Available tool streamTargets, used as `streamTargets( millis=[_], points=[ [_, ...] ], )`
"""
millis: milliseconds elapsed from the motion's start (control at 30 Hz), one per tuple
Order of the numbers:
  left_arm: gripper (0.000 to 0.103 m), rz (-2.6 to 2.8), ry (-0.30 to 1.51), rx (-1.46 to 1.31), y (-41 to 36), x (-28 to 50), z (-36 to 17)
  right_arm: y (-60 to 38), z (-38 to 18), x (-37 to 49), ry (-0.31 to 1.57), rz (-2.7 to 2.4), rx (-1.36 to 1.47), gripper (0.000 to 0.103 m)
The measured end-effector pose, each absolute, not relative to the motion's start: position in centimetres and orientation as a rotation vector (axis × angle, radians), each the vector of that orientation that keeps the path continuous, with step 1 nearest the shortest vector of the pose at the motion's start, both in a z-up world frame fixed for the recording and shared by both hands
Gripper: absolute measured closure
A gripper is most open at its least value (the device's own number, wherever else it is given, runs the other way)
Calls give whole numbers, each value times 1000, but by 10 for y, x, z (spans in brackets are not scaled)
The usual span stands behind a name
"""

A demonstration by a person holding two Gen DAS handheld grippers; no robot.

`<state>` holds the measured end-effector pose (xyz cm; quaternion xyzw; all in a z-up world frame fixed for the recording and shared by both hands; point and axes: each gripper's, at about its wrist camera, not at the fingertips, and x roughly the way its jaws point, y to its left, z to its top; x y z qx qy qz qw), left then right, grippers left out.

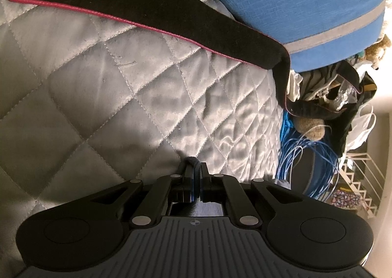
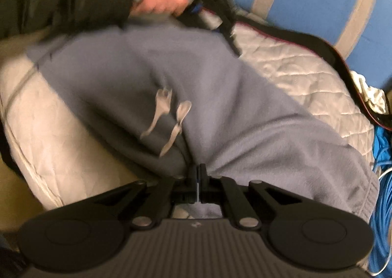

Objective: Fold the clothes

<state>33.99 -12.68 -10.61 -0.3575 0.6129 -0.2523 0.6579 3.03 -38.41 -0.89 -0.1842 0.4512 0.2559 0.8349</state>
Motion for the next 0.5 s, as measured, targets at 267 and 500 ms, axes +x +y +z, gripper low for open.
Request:
streamTargets(
  millis=[267,500],
  points=[
    [97,-577,1389,-830,-124,338,-110,-460,11,41,821,282,-308,50],
    [99,-566,1383,-827,-124,337,-108,-489,-25,67,878,228,-425,98]
  ],
)
